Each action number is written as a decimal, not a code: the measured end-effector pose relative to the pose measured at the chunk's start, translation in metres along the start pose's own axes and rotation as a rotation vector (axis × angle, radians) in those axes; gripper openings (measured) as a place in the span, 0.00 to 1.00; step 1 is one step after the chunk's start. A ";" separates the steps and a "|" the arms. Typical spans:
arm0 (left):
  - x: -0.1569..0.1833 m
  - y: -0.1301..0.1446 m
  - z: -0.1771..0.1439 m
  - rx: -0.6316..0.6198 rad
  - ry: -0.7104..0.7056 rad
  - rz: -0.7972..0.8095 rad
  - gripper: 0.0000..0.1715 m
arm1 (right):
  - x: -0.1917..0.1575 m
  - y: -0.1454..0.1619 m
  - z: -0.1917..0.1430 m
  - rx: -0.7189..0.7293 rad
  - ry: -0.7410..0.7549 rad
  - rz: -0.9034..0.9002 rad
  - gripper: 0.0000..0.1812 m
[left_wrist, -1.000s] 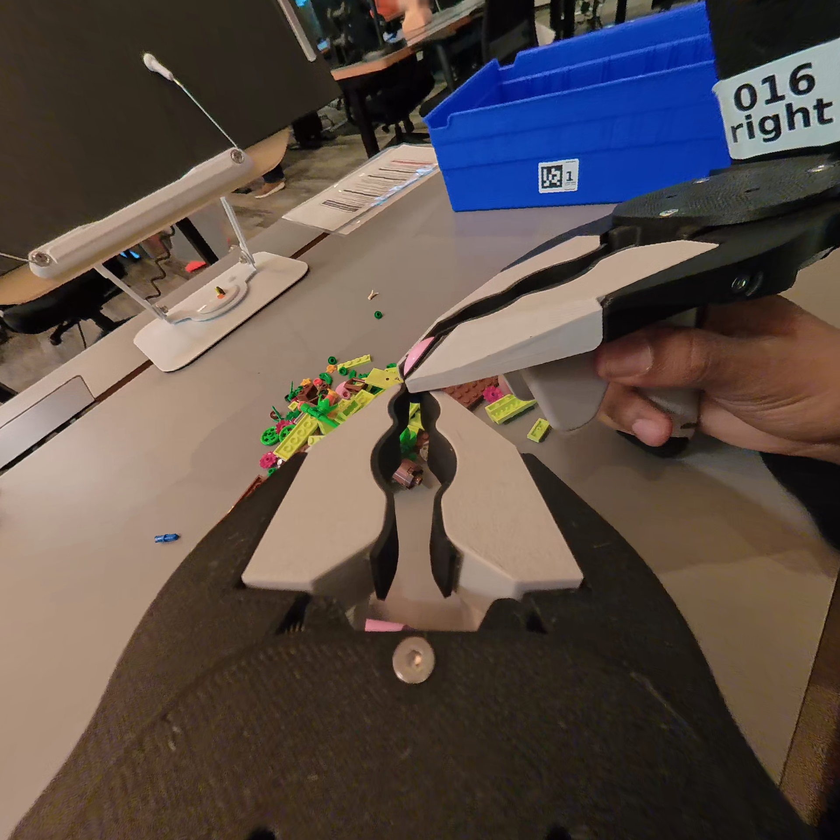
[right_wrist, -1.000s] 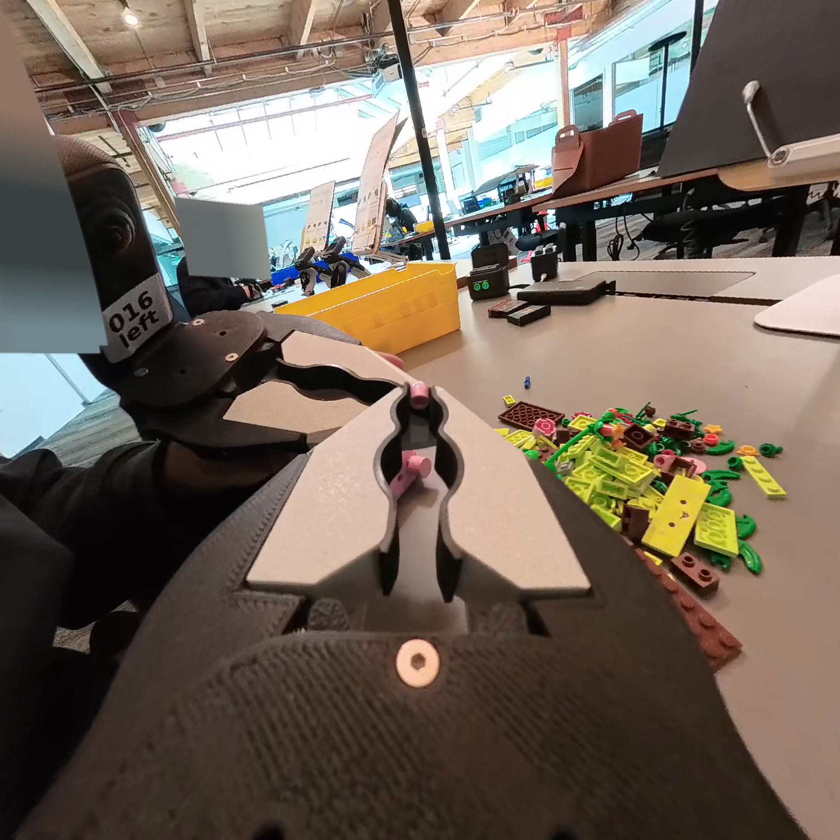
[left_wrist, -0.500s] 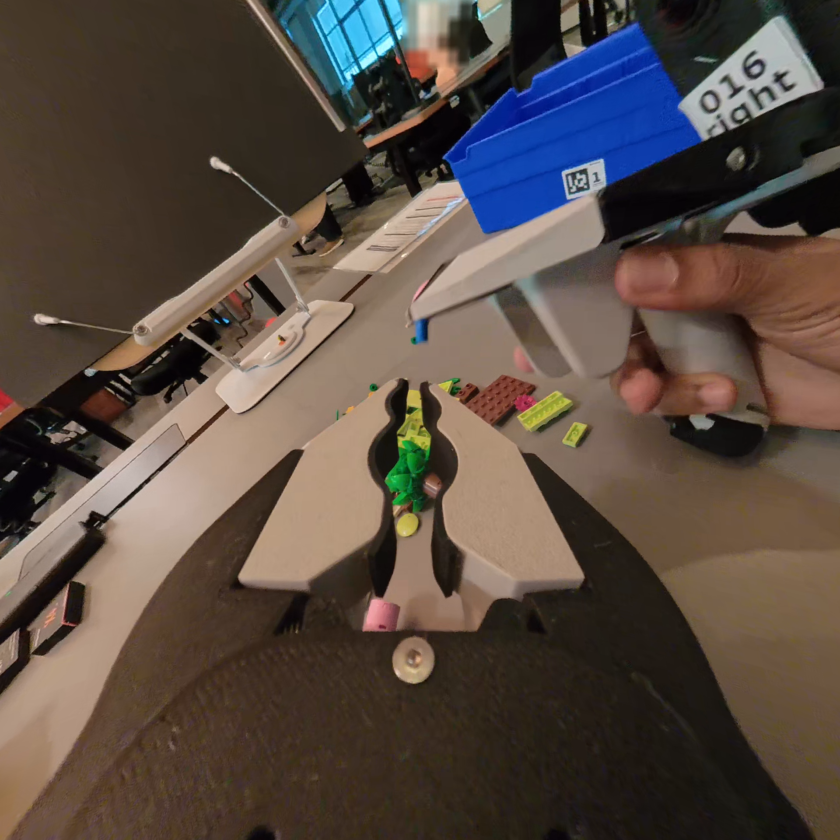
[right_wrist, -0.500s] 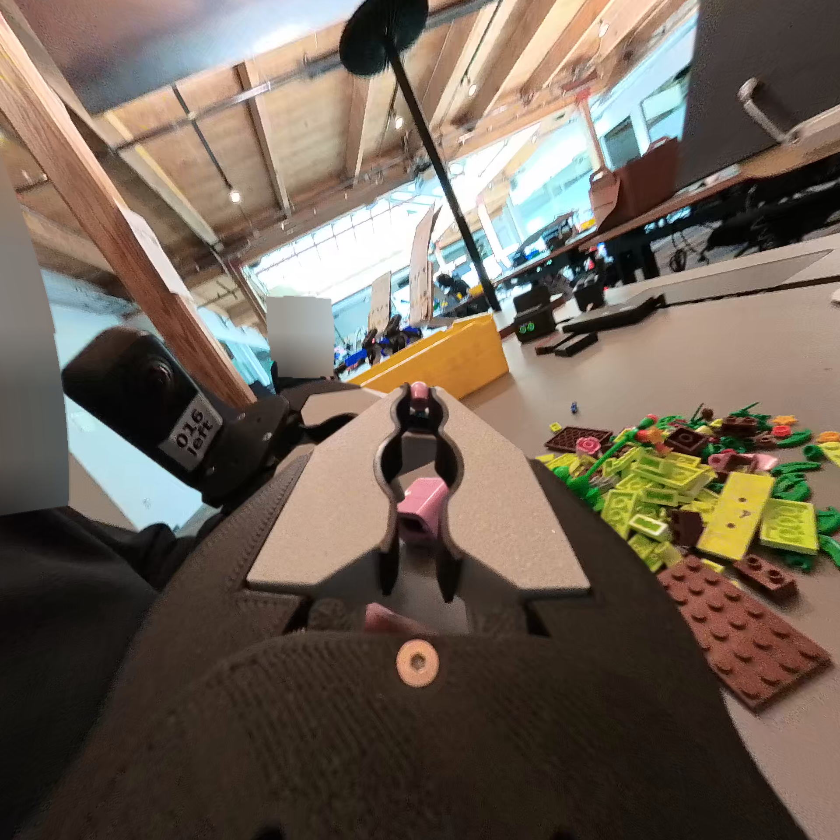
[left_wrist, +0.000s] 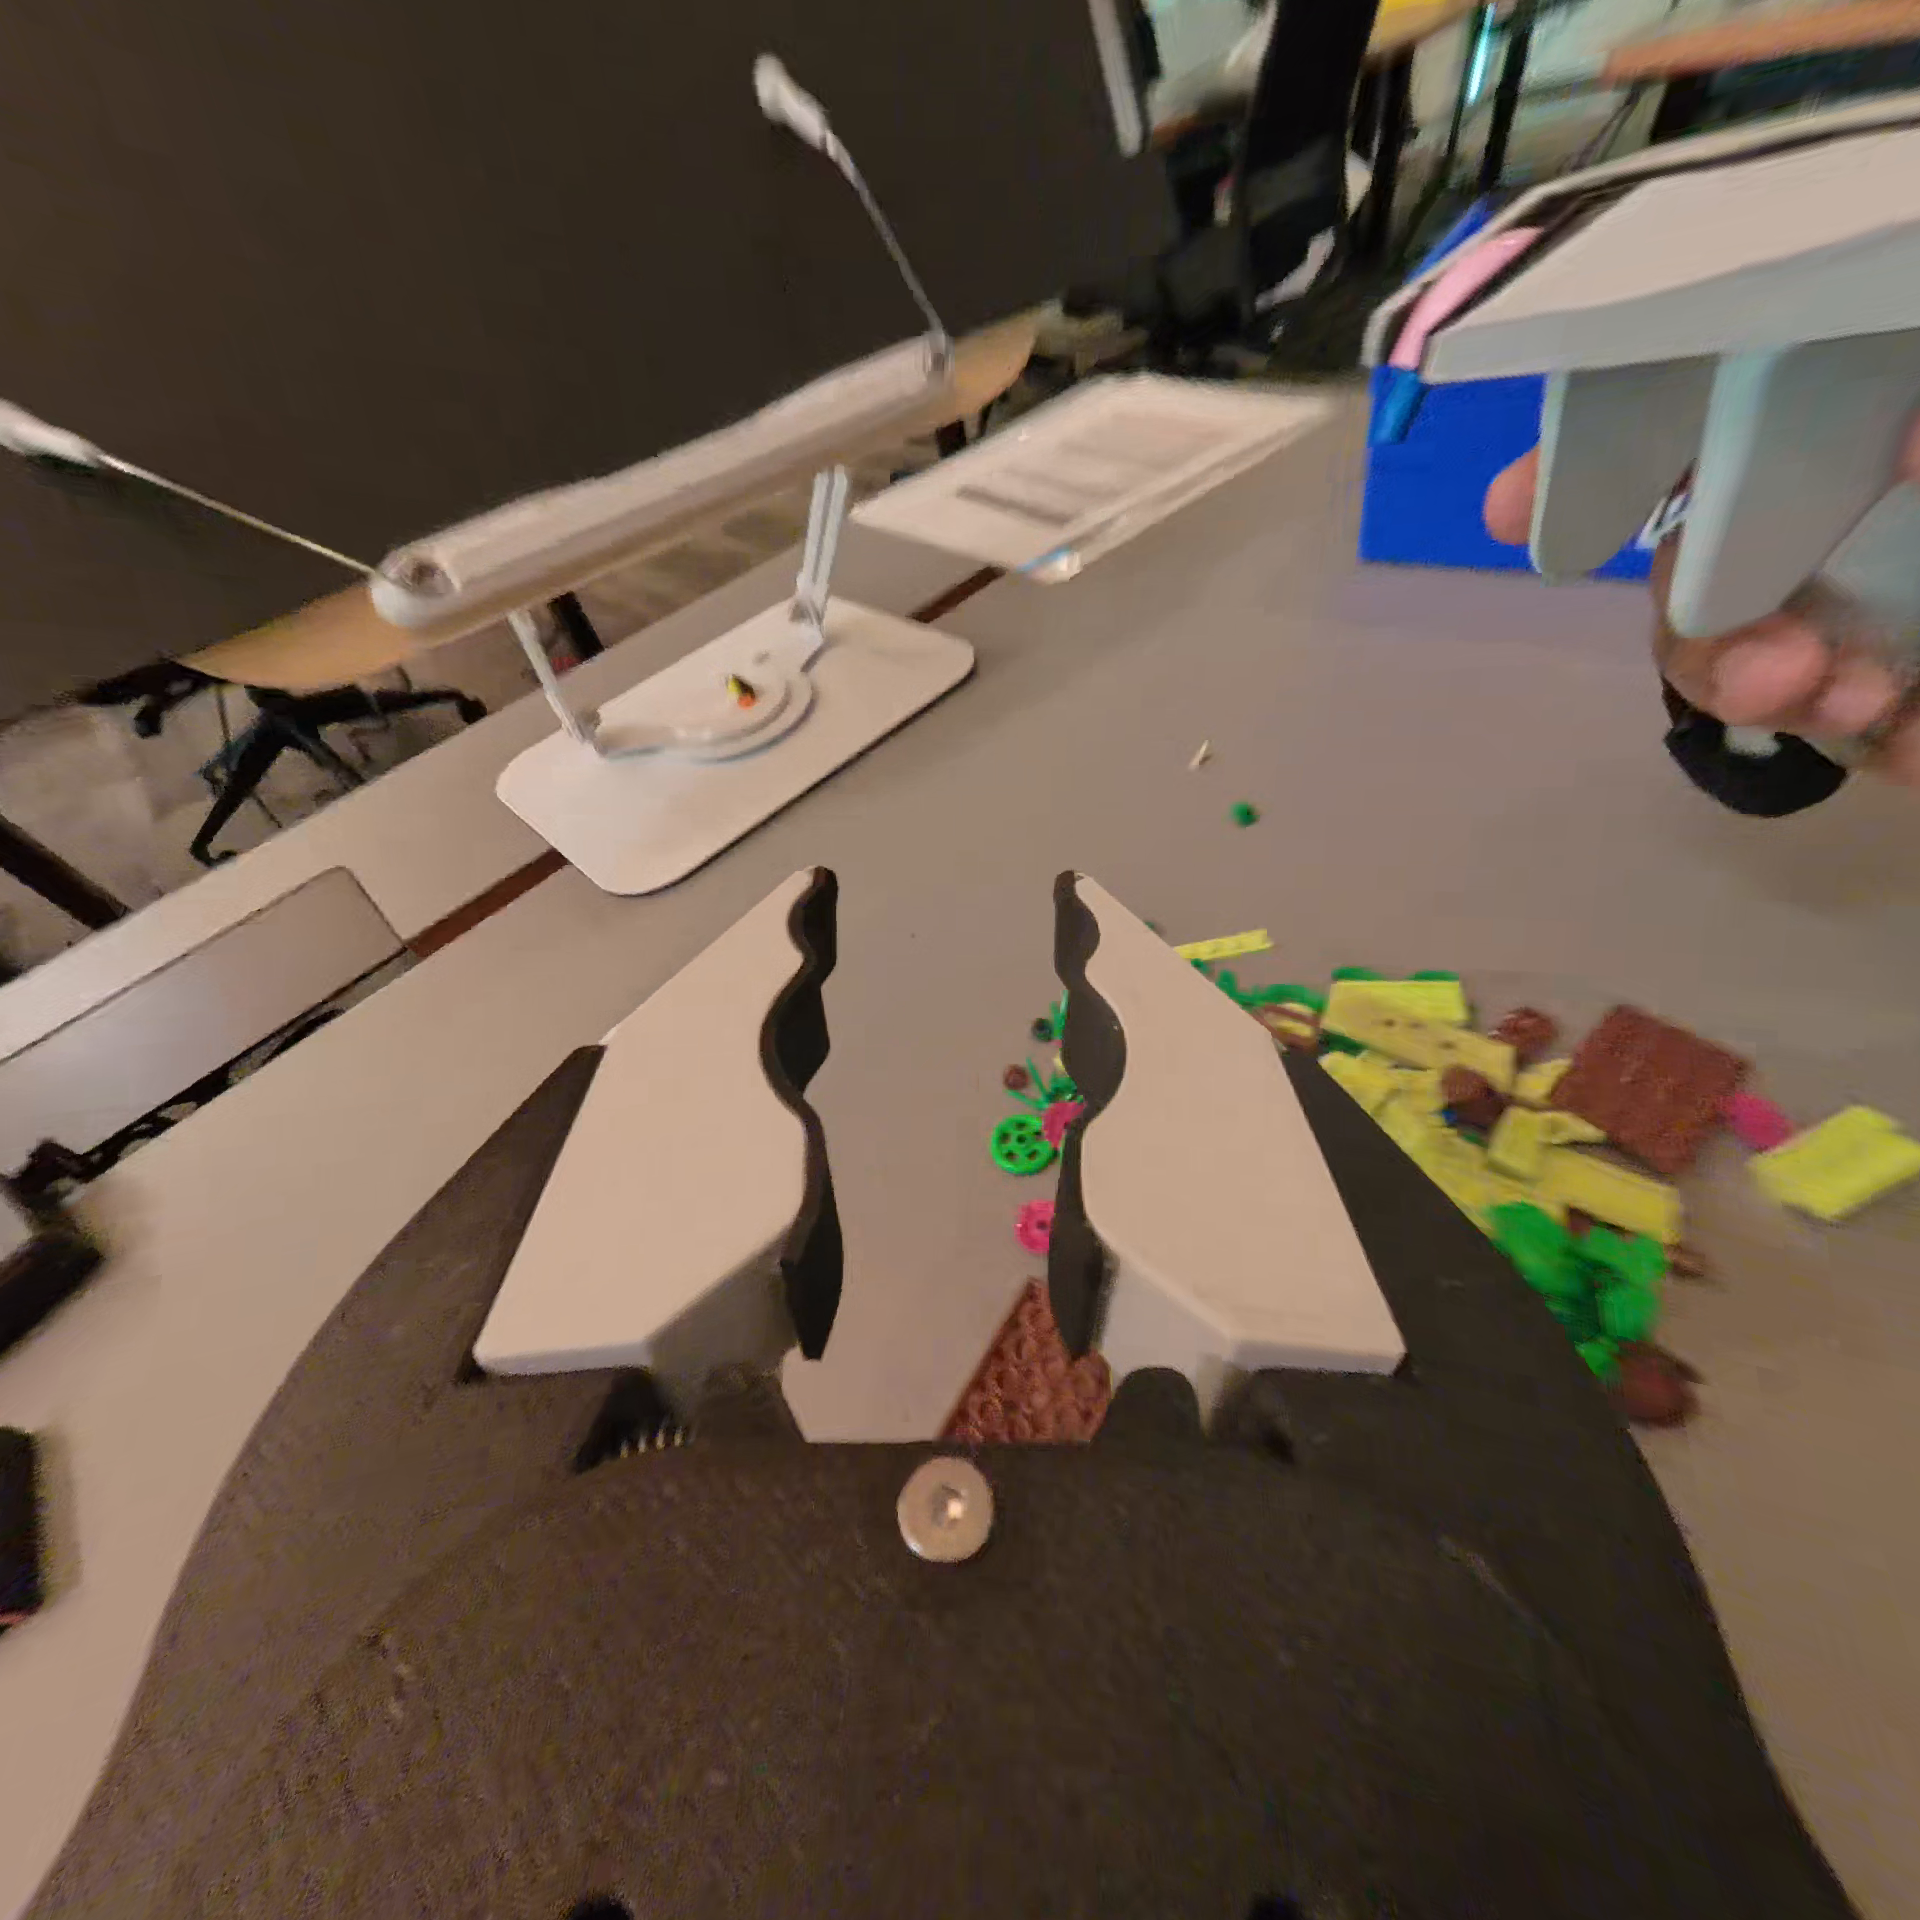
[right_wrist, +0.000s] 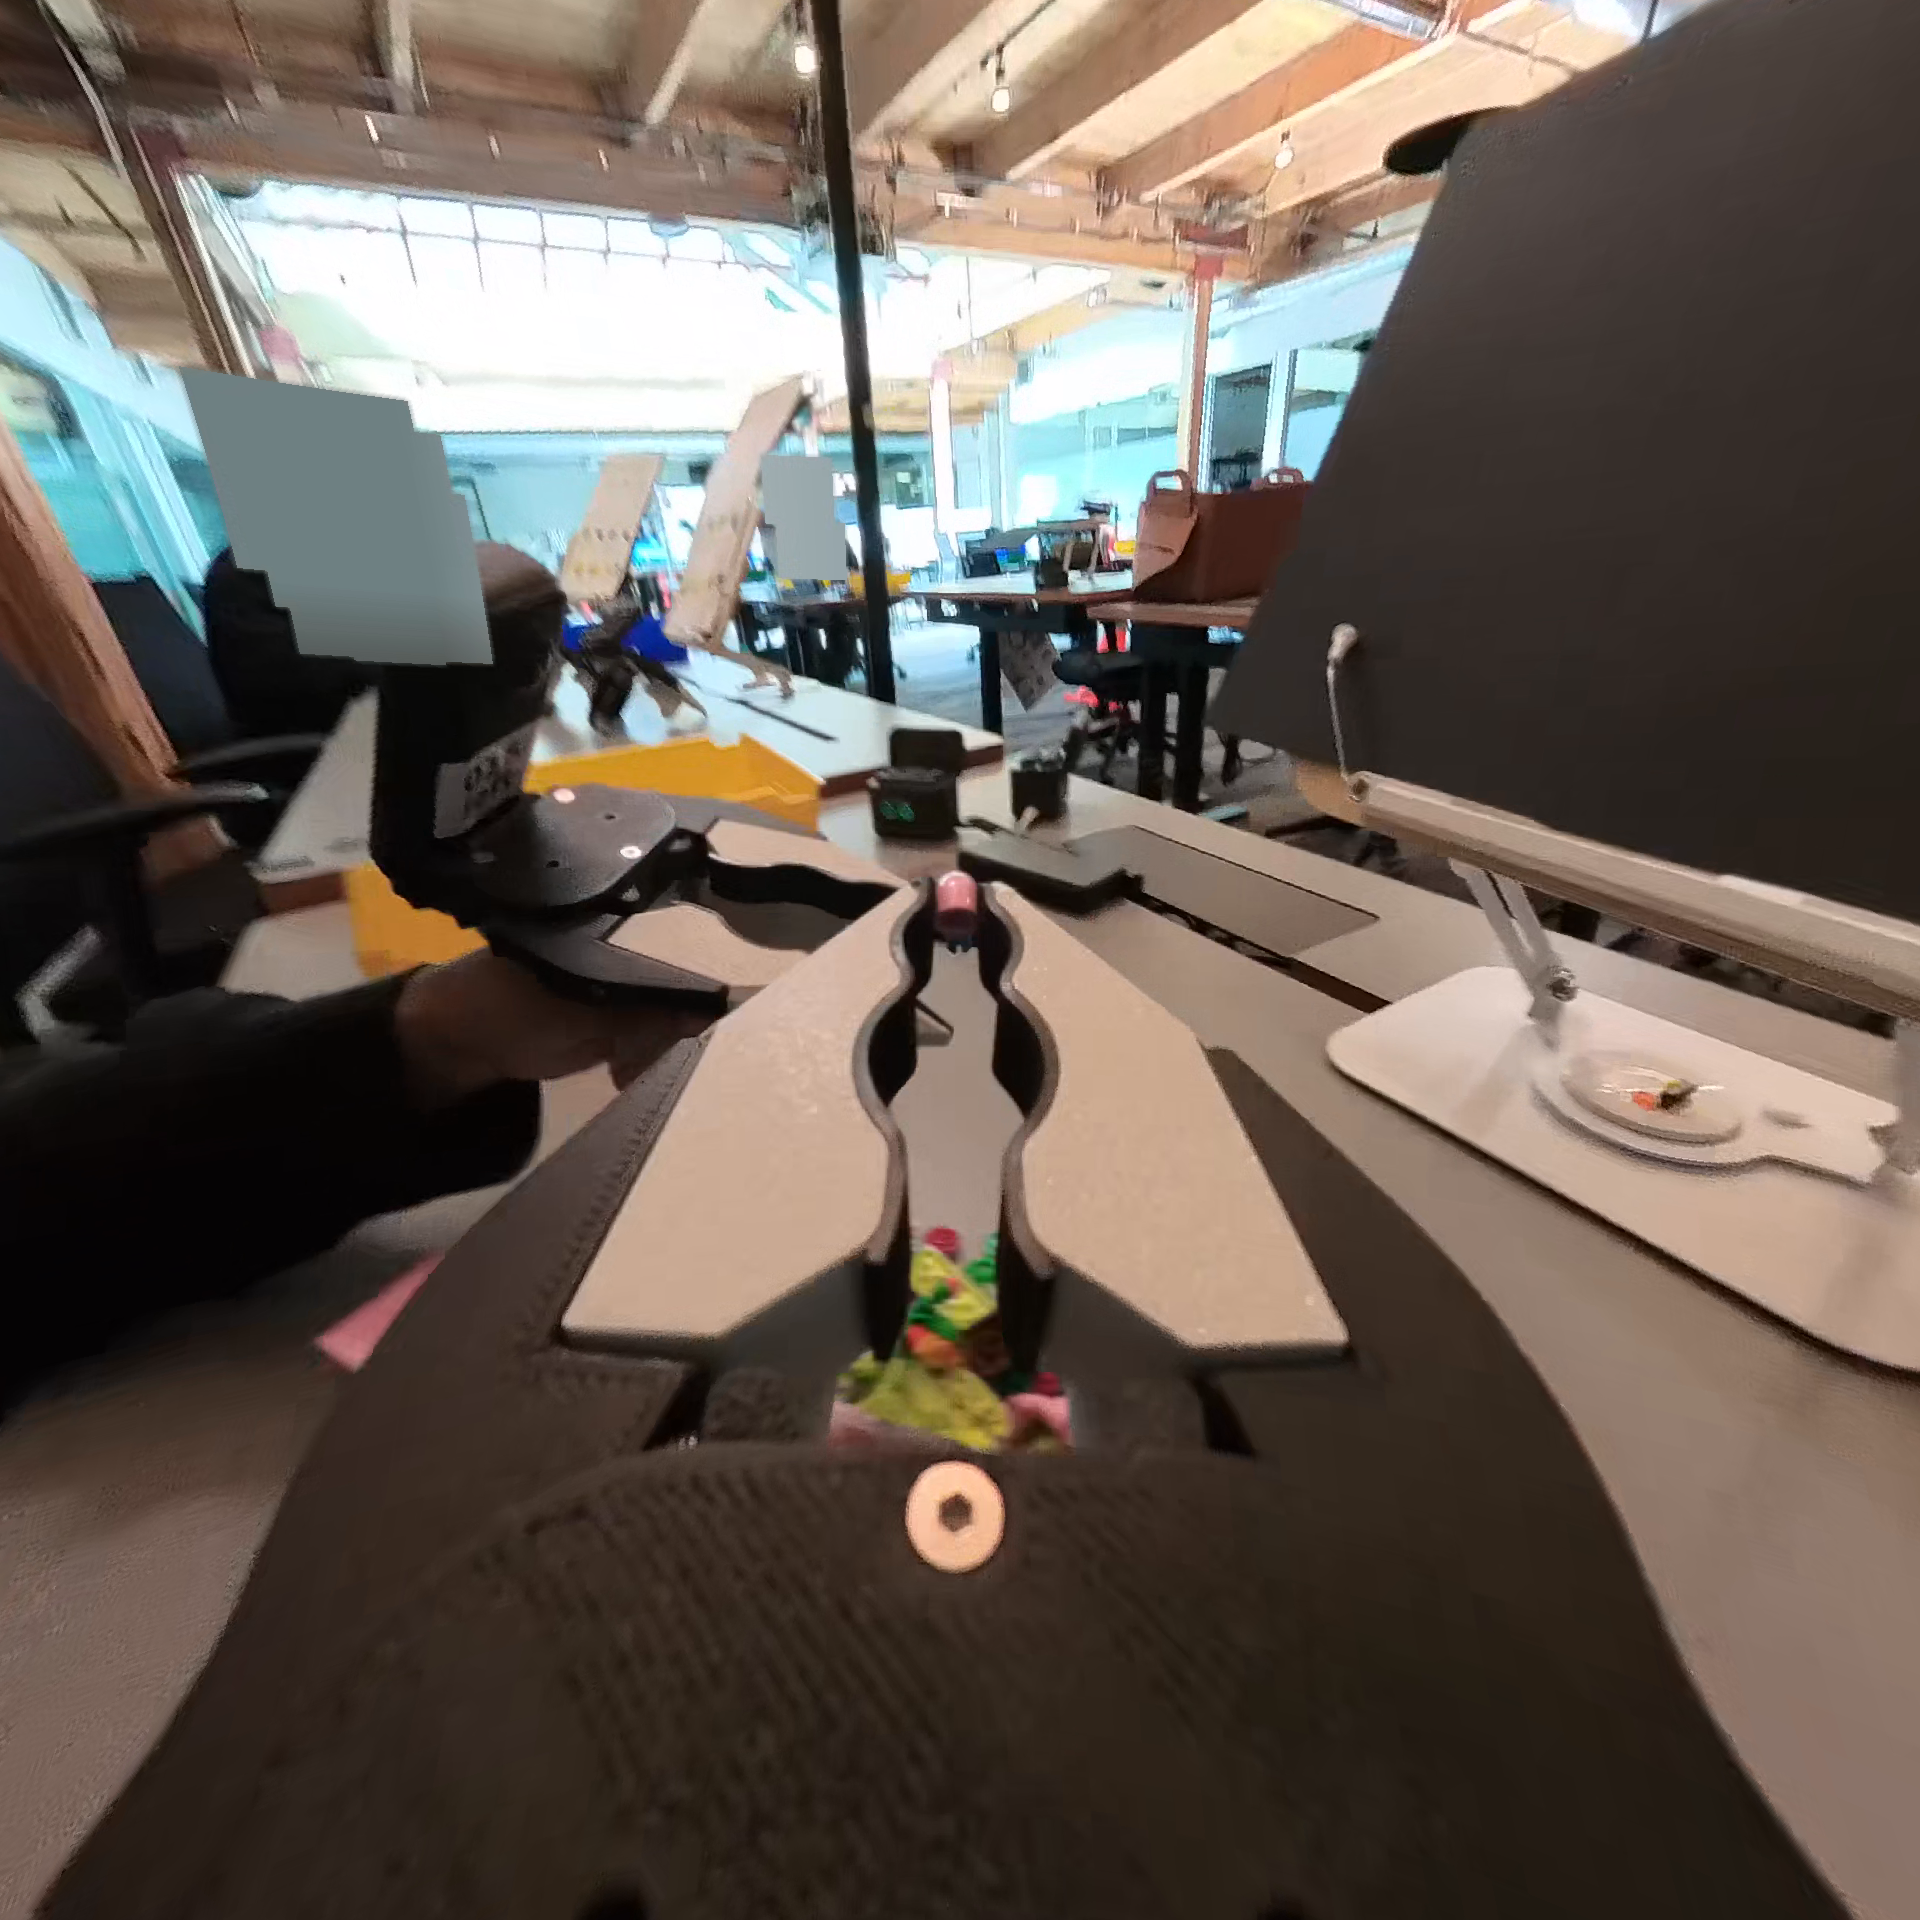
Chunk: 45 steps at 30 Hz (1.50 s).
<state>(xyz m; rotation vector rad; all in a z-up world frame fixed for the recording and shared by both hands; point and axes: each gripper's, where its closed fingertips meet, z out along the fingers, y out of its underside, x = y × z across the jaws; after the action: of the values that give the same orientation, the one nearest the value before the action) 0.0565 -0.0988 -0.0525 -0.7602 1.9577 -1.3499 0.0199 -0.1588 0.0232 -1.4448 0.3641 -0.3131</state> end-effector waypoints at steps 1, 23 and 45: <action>-0.001 0.008 0.012 -0.031 0.013 -0.004 0.23 | 0.011 0.012 0.008 -0.026 0.005 -0.010 0.02; 0.063 0.010 0.001 0.066 0.261 0.043 0.05 | -0.018 0.061 0.017 -0.070 -0.202 0.200 0.02; 0.058 0.005 0.000 0.082 0.242 0.038 0.00 | -0.021 0.072 0.021 -0.126 -0.179 0.147 0.09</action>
<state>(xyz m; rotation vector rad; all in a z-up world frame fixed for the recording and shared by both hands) 0.0194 -0.1415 -0.0675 -0.5385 2.0747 -1.5484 0.0089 -0.1233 -0.0450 -1.5467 0.3463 -0.0422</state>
